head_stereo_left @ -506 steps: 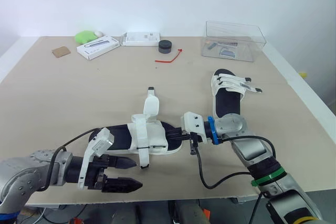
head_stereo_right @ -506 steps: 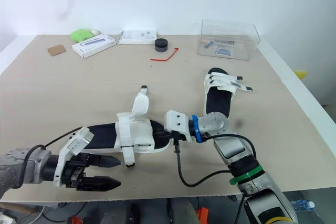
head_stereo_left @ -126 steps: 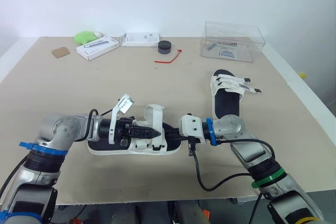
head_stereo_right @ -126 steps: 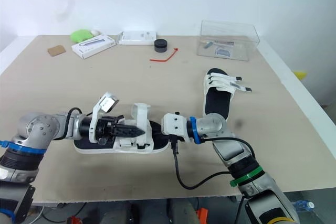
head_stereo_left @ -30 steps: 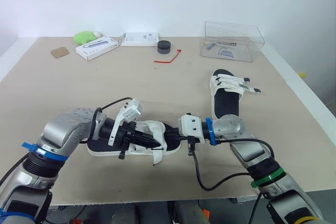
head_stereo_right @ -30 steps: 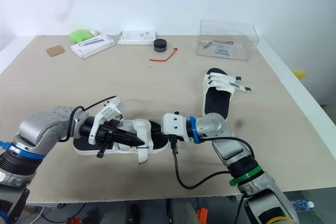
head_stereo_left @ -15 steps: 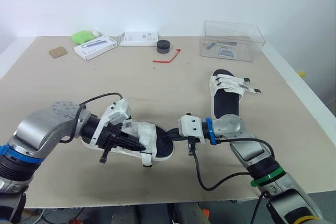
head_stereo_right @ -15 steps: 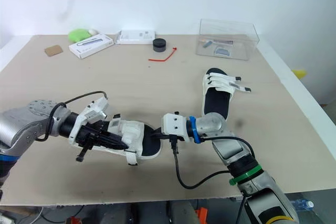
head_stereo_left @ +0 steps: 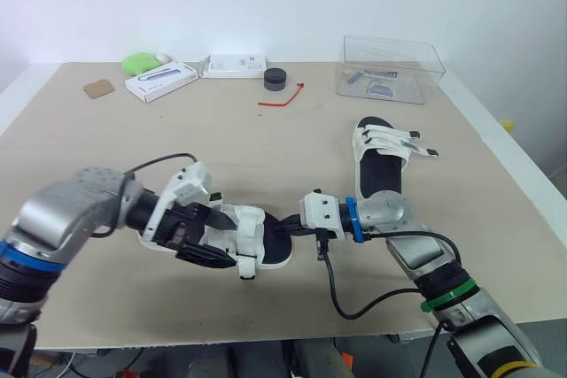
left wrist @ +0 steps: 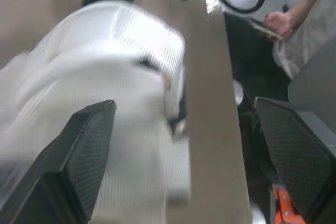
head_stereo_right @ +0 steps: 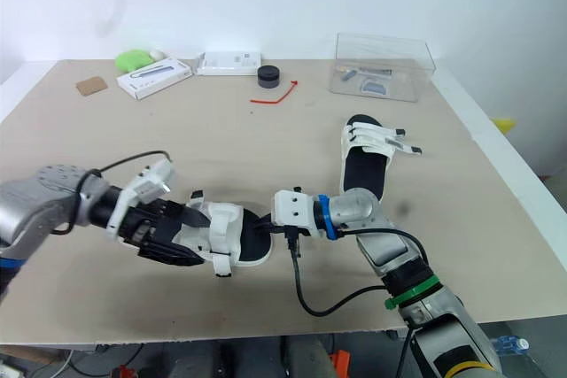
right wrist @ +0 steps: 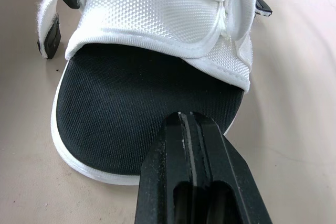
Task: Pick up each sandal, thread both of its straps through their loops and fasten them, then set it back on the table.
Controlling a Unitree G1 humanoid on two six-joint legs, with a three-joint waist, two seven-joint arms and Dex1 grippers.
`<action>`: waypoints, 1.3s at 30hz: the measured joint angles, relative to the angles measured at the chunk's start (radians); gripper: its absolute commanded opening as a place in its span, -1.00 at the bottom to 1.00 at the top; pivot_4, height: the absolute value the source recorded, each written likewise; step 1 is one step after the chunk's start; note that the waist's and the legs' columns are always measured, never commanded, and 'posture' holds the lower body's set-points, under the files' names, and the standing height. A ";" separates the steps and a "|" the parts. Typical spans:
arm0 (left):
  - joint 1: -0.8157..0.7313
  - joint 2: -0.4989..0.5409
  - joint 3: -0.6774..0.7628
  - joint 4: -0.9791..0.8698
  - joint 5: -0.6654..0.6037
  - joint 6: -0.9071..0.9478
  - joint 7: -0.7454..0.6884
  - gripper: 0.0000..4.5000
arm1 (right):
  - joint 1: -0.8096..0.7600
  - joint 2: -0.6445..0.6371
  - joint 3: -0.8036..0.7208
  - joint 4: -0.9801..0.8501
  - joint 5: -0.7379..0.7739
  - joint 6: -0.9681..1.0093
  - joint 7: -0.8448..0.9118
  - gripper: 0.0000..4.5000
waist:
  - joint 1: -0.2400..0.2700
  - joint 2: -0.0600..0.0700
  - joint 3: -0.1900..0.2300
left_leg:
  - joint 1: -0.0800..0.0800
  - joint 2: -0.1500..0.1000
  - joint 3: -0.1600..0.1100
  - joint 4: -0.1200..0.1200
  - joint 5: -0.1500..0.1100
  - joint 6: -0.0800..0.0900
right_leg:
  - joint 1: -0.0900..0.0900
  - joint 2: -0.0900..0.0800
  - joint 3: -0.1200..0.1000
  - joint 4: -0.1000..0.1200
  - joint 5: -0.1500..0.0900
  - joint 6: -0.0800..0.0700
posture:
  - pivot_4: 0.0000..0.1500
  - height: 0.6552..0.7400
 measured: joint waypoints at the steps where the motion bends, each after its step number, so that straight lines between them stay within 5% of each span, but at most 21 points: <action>1: 0.000 0.028 0.019 0.000 -0.015 0.015 -0.018 0.97 | 0.005 -0.002 -0.002 -0.005 0.000 0.000 0.000 -1.00 | 0.000 0.000 0.000 | 0.000 0.000 0.000 0.000 0.000 0.000 | 0.000 0.000 0.000 0.000 0.000 0.000 | 1.00 1.00; 8: 0.025 0.140 0.173 -0.074 -0.202 0.175 -0.073 0.97 | 0.014 -0.005 -0.007 -0.014 0.000 0.000 0.001 -1.00 | 0.000 0.000 0.000 | 0.000 -0.001 0.001 0.000 -0.001 0.000 | 0.000 -0.002 0.000 0.000 -0.002 0.002 | 1.00 1.00; 16: 0.395 0.101 0.233 -0.313 -0.329 0.244 0.046 0.97 | 0.012 -0.005 -0.008 -0.015 0.000 0.002 0.005 -1.00 | 0.001 0.000 0.000 | 0.000 0.000 -0.001 0.000 -0.002 -0.001 | 0.000 -0.005 -0.001 0.001 -0.003 0.001 | 1.00 1.00; 20: 0.464 -0.031 0.214 -0.327 -0.238 0.133 0.209 0.97 | 0.012 -0.005 -0.008 -0.014 -0.002 0.006 -0.001 -1.00 | 0.002 0.003 -0.002 | 0.002 -0.002 -0.001 0.000 -0.001 -0.002 | 0.002 -0.004 -0.001 0.001 -0.002 0.001 | 1.00 1.00; 26: 0.512 -0.095 0.175 -0.290 -0.052 -0.064 0.298 0.97 | 0.013 -0.010 -0.009 -0.019 -0.001 0.012 0.004 -1.00 | 0.003 0.001 -0.002 | 0.002 -0.002 0.000 0.000 0.000 -0.002 | 0.002 -0.006 -0.001 0.000 -0.002 0.001 | 1.00 1.00; 39: 0.489 -0.187 0.058 -0.255 0.035 -0.168 0.332 0.97 | 0.015 -0.011 -0.009 -0.027 -0.001 0.022 0.003 -1.00 | 0.003 0.001 -0.002 | 0.001 -0.002 0.000 0.000 -0.001 -0.002 | 0.002 -0.004 -0.001 0.000 -0.002 0.001 | 1.00 1.00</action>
